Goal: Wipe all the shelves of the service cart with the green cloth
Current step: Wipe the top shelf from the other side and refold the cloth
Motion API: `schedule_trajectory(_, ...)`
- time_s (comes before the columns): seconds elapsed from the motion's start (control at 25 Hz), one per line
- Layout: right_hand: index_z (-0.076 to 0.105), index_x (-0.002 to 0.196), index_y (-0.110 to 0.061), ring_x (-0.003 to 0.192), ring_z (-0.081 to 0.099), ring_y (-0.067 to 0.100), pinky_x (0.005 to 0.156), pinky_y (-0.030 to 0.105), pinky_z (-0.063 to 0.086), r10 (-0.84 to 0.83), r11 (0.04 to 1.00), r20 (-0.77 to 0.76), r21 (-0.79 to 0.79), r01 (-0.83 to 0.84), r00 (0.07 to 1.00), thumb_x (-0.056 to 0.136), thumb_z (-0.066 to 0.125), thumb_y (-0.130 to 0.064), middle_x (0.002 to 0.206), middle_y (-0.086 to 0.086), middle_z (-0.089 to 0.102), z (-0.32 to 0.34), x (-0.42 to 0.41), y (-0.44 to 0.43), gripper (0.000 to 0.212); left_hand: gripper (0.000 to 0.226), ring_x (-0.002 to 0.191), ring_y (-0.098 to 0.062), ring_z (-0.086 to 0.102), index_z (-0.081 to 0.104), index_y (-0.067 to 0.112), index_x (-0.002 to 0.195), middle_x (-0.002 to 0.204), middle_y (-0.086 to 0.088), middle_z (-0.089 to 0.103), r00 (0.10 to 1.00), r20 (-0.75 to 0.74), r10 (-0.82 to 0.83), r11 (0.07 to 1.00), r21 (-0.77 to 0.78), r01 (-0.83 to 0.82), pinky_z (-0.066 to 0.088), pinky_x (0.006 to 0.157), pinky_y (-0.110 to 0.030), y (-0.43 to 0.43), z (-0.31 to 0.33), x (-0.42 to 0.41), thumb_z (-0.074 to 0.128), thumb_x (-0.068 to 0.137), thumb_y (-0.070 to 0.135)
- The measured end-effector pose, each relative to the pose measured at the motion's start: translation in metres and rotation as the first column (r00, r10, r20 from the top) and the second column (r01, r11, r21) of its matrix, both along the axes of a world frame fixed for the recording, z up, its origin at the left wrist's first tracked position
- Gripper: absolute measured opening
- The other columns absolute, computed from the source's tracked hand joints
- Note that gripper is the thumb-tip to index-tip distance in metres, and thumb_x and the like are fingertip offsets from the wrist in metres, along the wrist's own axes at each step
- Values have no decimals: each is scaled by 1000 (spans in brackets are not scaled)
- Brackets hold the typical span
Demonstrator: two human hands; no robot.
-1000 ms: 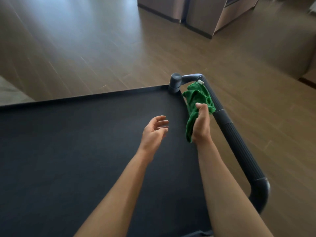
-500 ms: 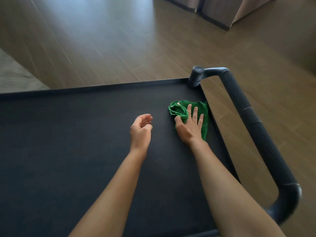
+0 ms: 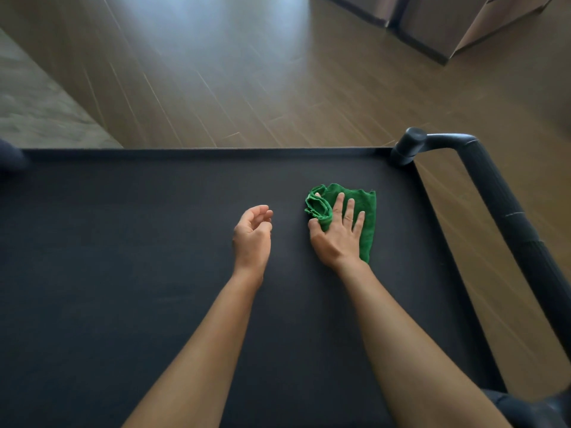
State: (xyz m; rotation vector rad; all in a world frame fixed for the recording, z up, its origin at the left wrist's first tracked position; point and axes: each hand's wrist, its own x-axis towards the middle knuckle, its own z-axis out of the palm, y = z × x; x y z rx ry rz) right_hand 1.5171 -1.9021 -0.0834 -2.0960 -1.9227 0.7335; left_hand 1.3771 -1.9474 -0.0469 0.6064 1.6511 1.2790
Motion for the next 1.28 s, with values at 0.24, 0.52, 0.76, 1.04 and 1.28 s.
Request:
schedule_trajectory(0.24, -19, 146, -17, 140, -29, 13, 107, 34, -29, 80, 997, 15, 4, -80, 997, 94, 35, -49, 157, 5, -19, 0, -63, -13, 82, 33, 106, -12, 61, 61, 11, 114, 108, 0, 65, 1000, 2, 25, 1000, 8, -25, 46, 101, -39, -11, -1, -50, 44, 90, -5)
schedule_trajectory(0.52, -26, 132, -23, 141, -27, 15, 105, 34, -30, 145, 989, 35, 14, -146, 989, 94, 32, -49, 157, 4, -19, -1, -124, -29, 74, 31, 109, -15, 61, 62, 12, 113, 108, 0, 66, 1000, -16, 4, 1000, 13, -4, 46, 101, -42, -26, -5, -101, 47, 91, -3)
schedule_trajectory(0.76, -18, 147, -14, 141, -27, 13, 111, 36, -26, 105, 994, 34, -20, -104, 994, 93, 33, -51, 158, 4, -18, -6, -136, -30, 83, 31, 109, -16, 61, 61, 14, 112, 105, 3, 65, 1000, -13, -16, 1000, 9, 16, 46, 101, -41, -34, -5, -120, 46, 91, -2)
schedule_trajectory(1.04, -17, 148, -13, 141, -27, 12, 109, 34, -27, 106, 994, 23, -34, -105, 994, 94, 32, -50, 158, 4, -17, -3, -136, -29, 82, 34, 108, -16, 60, 60, 12, 117, 107, 2, 64, 1000, -9, 19, 1000, -1, -19, 46, 101, -40, -39, -4, -121, 46, 90, -3)
schedule_trajectory(1.28, -15, 149, -12, 141, -26, 11, 107, 32, -28, 97, 995, 17, -32, -97, 995, 94, 33, -48, 158, 4, -15, -3, -138, -30, 82, 36, 109, -15, 61, 59, 11, 119, 109, 0, 64, 994, -29, 103, 995, -4, -103, 46, 101, -39, -39, -1, -142, 45, 89, -4)
